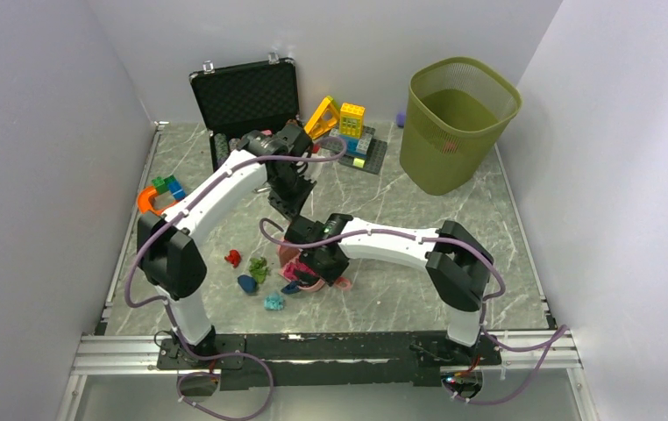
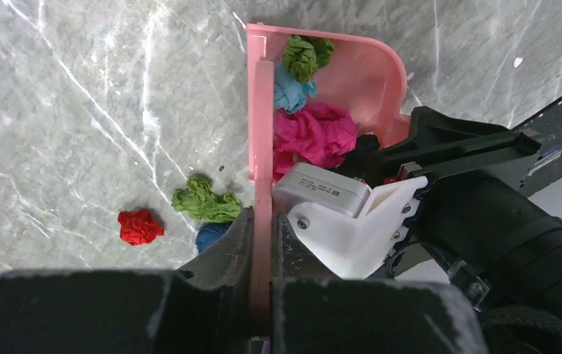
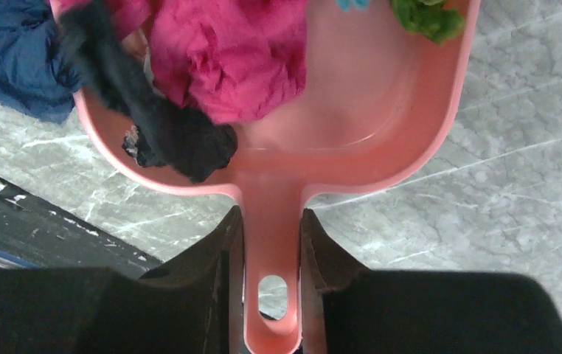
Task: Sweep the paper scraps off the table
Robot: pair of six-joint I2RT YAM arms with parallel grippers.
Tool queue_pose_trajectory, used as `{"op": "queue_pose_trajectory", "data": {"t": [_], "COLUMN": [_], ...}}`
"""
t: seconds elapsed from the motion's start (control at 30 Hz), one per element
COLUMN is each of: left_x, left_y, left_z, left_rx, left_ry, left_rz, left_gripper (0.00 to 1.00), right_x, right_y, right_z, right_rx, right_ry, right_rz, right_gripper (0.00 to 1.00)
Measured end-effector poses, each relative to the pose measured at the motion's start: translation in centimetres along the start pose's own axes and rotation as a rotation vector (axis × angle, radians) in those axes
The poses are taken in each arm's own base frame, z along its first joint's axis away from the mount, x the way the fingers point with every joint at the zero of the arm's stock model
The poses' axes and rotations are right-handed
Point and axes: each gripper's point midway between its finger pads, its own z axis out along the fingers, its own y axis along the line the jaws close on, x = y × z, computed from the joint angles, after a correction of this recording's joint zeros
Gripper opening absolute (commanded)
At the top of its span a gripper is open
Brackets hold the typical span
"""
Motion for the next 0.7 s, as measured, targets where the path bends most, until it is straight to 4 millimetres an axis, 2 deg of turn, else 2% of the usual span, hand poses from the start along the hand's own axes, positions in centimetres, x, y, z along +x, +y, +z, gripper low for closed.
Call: {"op": "queue_pose_trajectory", "data": {"t": [0.2, 0.4, 0.57, 0.7], "left_x": [-0.2, -1.5, -2.3, -0.6], "left_y": [0.1, 1.4, 4.6, 8.5], "left_z": [-1.2, -3.3, -7.5, -11.2], "left_rx": [-0.008, -0.023, -0.078, -0.141], "left_ry": [-0.036, -0.131, -0.332, -0.513], "left_rz": [-0.063, -0.149, -0.263, -0.409], "left_gripper": [0.0, 0.0, 0.0, 0.0], "right_x": [-0.3, 0.0, 1.1, 1.2], "right_y": [0.0, -0.8, -1.8, -2.6], "right_z": [0.1, -0.3, -1.6, -2.8], "right_rx": [0.004, 0.03, 0.064, 0.09], "right_ry": [-0.019, -0.07, -0.121, -0.185], "right_rz": [0.004, 0.013, 0.017, 0.025], "right_gripper": [0.0, 0.0, 0.0, 0.0]}}
